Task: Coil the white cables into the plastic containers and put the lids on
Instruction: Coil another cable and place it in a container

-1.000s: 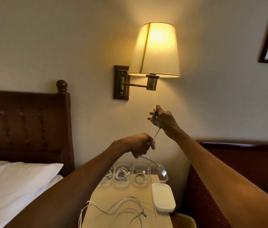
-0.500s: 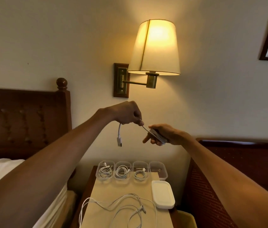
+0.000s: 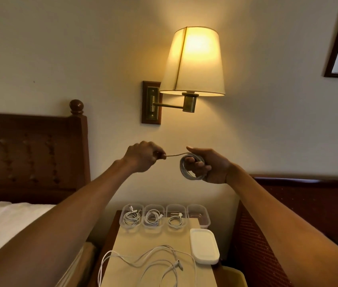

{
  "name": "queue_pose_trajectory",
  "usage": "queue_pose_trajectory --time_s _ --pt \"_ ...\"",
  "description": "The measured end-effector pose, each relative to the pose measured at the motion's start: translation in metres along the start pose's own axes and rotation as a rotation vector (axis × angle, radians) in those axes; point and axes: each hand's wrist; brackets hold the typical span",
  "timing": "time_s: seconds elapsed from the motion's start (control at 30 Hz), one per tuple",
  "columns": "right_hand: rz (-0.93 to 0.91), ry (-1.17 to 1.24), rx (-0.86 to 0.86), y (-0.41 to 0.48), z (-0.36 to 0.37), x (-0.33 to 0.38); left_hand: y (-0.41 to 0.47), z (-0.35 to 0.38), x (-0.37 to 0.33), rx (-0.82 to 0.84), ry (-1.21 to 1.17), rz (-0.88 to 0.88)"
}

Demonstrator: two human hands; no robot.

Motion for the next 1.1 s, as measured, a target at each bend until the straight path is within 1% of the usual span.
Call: queue_pose_trajectory --time_s 0.07,0.13,0.23,0.33,0.43,0.53,0.6,0.67,0.8,0.83,0.9,1.0,1.1 --pt "-0.088 0.053 -0.004 0.002 0.002 0.0 -0.005 0.012 -0.009 0.045 0.025 -0.009" --pt "-0.183 0.111 -0.062 0.005 0.005 0.0 -0.009 0.022 -0.02 0.093 0.021 -0.004" --pt "-0.341 0.152 -0.25 0.008 0.008 0.001 -0.012 0.031 -0.036 0.2 -0.015 0.018" --pt "-0.447 0.145 -0.439 0.014 0.008 0.003 -0.014 0.035 -0.055 0.323 -0.144 0.057" --pt "-0.472 0.059 -0.606 0.02 0.004 0.001 -0.01 0.027 -0.074 0.38 -0.184 0.112" --pt "-0.435 -0.068 -0.729 0.025 -0.002 -0.001 -0.004 0.015 -0.085 0.398 -0.178 0.159" --pt "-0.395 -0.101 -0.792 0.026 -0.001 -0.002 -0.002 0.009 -0.087 0.375 -0.168 0.197" --pt "-0.346 -0.188 -0.839 0.023 0.005 -0.002 -0.002 0.004 -0.086 0.308 -0.146 0.234" --pt "-0.204 -0.582 -0.88 0.015 0.013 -0.007 -0.002 -0.009 -0.084 0.211 -0.18 0.33" --pt "-0.18 -0.634 -0.873 0.015 0.015 -0.009 -0.001 -0.011 -0.083 0.183 -0.197 0.354" --pt "-0.168 -0.609 -0.787 0.016 0.019 -0.013 0.001 -0.014 -0.081 0.109 -0.225 0.38" --pt "-0.113 -0.436 -0.639 0.015 0.024 -0.013 0.002 -0.012 -0.076 -0.002 -0.235 0.402" --pt "-0.026 -0.323 -0.538 0.015 0.02 -0.012 0.001 -0.003 -0.068 -0.058 -0.224 0.41"
Point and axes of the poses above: each hand's wrist, its own y-axis towards the middle knuckle, its own z-axis out of the palm, x = y × z, and after that the axes turned 3 degrees about x, right-handed
